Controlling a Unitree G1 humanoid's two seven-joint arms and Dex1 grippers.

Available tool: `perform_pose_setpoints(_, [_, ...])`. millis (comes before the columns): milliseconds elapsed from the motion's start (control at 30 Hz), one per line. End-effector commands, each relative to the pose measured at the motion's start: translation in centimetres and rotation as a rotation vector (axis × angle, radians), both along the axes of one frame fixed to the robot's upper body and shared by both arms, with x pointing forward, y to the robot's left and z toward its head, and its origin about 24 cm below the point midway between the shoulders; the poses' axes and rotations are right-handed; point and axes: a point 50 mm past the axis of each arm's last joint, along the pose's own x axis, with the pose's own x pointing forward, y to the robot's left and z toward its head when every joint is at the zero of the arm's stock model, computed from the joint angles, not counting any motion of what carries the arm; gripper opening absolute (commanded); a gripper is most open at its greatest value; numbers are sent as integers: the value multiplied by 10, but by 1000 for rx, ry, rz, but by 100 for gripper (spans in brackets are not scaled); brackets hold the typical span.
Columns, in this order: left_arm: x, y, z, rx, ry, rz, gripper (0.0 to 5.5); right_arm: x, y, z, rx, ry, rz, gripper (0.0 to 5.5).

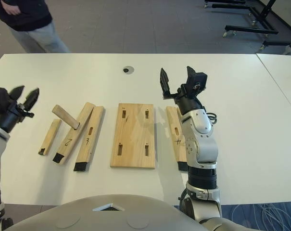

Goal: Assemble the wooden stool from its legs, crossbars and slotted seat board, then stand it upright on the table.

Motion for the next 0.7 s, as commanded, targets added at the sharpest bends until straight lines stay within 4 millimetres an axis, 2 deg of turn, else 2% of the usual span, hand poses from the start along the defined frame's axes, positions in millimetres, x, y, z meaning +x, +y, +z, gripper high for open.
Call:
perform_pose_setpoints(33, [-18,0,-24,65,248,-96,240,-1,-1,3,-5,-6,7,491])
perform_pose_setpoints(100, [-28,0,-31,70,341,-138,240,-2,-2,3,-7,-4,1,491])
perform_pose_setpoints(167, [-32,-4,-29,86,379,-196,240,-3,-2,3,-7,0,-3,491])
perform_pose_setpoints(300, [-37,-28,-23,10,423,-337,307,-6,0,0,-5,11,-5,491])
perform_pose_setpoints(367, [-42,-43,-21,-78,442,-384,323,-6,0,0,-6,15,-4,491])
perform_pose_setpoints(433, [-45,-49,-23,-104,471,-389,323,-6,1,0,-8,18,-1,491])
perform_pose_setpoints(567, [-48,-46,-35,-76,538,-348,323,-6,1,0,-13,19,0,491])
perform_pose_setpoints(700, [-44,-33,-51,-25,557,-280,323,-7,3,1,-14,17,6,491])
